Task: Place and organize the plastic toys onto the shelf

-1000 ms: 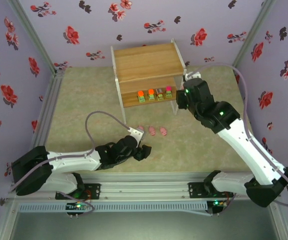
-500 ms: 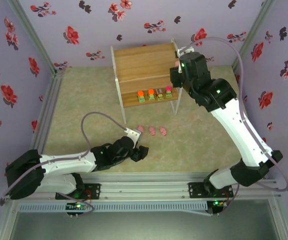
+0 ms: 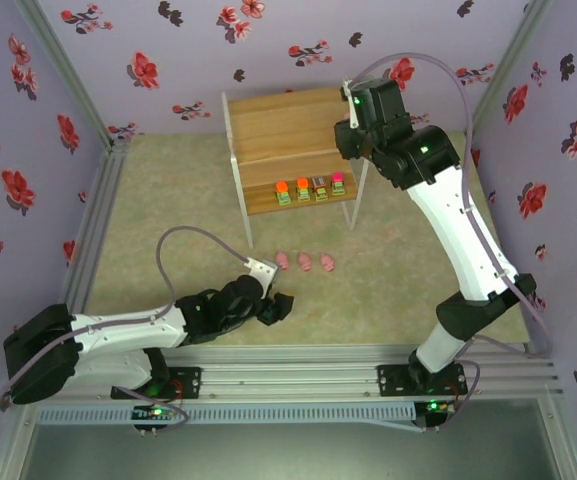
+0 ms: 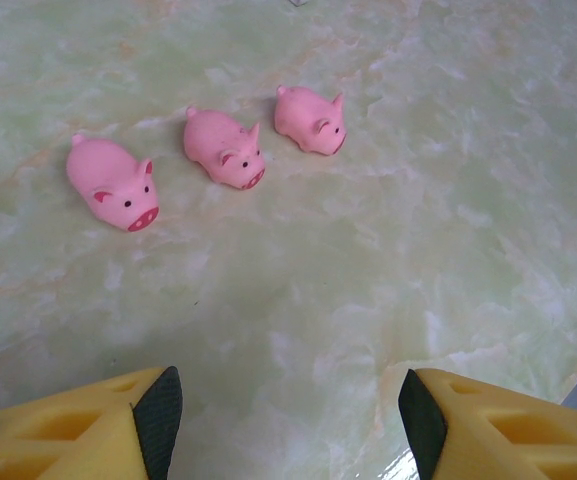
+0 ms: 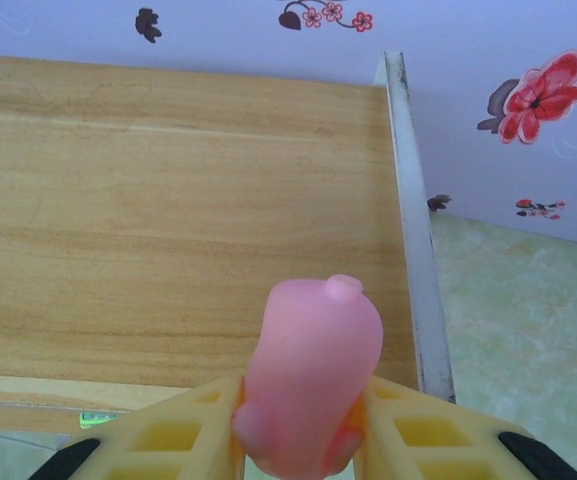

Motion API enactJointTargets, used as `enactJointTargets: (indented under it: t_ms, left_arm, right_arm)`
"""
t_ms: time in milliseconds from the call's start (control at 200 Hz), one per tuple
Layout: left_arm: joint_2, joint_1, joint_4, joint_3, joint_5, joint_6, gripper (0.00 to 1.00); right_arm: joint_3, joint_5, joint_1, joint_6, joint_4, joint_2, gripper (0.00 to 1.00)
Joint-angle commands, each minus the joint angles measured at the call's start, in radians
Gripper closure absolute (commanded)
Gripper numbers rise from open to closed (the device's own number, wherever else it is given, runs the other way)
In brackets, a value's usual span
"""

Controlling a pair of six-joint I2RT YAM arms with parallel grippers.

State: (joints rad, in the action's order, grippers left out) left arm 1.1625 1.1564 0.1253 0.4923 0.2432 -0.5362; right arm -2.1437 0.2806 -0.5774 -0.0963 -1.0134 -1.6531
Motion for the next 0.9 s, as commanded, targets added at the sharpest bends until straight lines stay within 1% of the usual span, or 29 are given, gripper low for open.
enactJointTargets:
  t_ms: [0, 320, 570, 895]
  left_arm:
    - [-0.021, -0.004, -0.018, -0.013, 0.022, -0.001, 0.36]
    - [-0.013, -0.004, -0.017, -0.009, 0.024, -0.004, 0.36]
    - [-0.007, -0.005, -0.016, -0.009, 0.023, -0.004, 0.36]
    - [-0.006, -0.006, -0.014, -0.01, 0.023, -0.005, 0.36]
  right_arm:
    - [-0.038, -0.028, 0.014, 0.027, -0.034, -0.011, 0.69]
    - [-0.053, -0.052, 0.03, 0.037, -0.048, -0.039, 0.69]
    - [-0.111, -0.074, 0.037, 0.043, -0.085, -0.083, 0.69]
    - [-0.114, -0.087, 0.047, 0.047, -0.103, -0.118, 0.69]
